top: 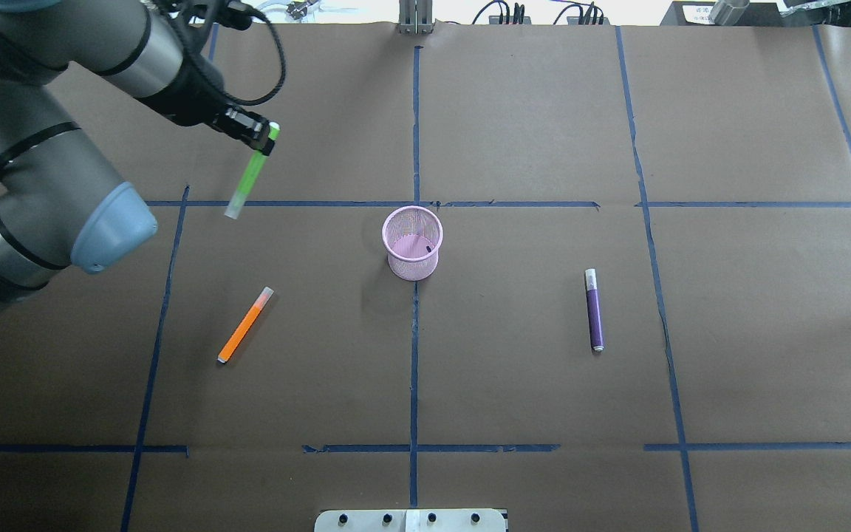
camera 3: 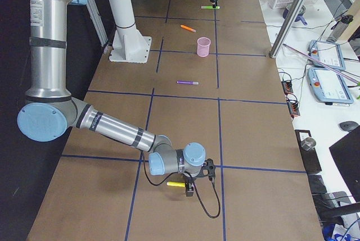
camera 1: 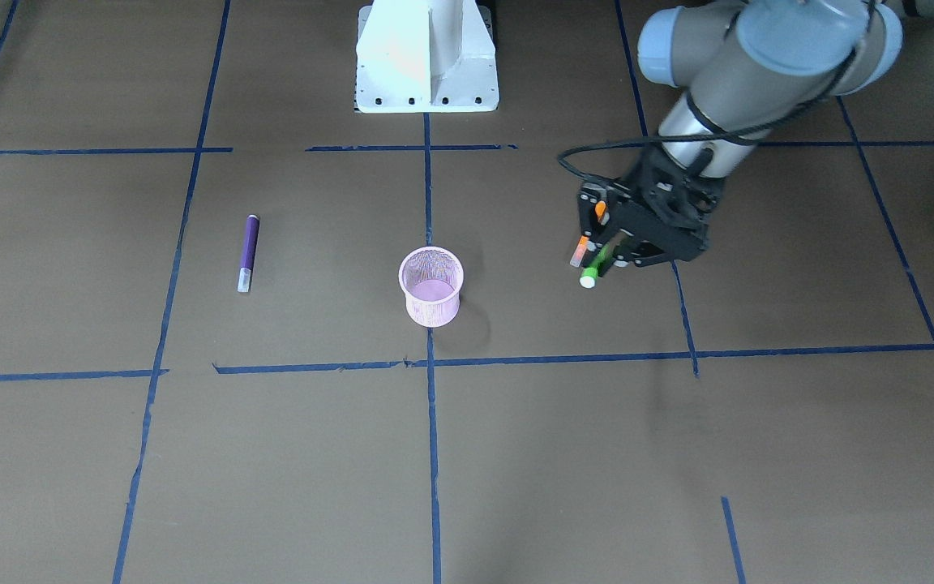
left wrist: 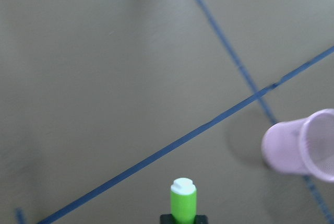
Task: Collect pens into pen holder
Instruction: 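Carry the green marker with the left gripper over the pink mesh cup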
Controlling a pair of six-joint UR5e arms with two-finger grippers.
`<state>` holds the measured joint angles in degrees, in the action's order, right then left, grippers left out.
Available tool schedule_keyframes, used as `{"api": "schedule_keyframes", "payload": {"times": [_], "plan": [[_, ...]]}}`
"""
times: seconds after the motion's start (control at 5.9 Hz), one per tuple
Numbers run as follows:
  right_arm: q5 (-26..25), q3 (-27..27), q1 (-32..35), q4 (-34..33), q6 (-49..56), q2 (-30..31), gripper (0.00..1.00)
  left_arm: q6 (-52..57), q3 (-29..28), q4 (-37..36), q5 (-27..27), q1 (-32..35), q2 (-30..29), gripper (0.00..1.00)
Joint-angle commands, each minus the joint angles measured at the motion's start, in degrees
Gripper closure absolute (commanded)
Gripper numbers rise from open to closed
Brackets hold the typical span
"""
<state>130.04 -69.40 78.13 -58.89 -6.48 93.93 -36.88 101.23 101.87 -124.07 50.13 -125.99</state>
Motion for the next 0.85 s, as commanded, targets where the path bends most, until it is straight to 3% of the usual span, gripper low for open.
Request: {"api": "schedule_keyframes", "payload": {"times": [0.0, 0.17, 0.68], "plan": [[0.2, -0.4, 0.0, 0.0, 0.1, 0.0, 0.0, -8.0, -2.8, 10.8, 10.4, -6.6, -3.2, 1.0], [0.2, -0.4, 0.0, 0.0, 0.1, 0.1, 0.0, -11.4, -6.3, 17.3, 15.7, -8.7, -5.2, 1.0], [0.5, -1.8, 0.1, -0.1, 0.0, 0.6, 0.0, -14.8, -15.0, 29.0, 23.2, -11.4, -9.7, 1.0]]}}
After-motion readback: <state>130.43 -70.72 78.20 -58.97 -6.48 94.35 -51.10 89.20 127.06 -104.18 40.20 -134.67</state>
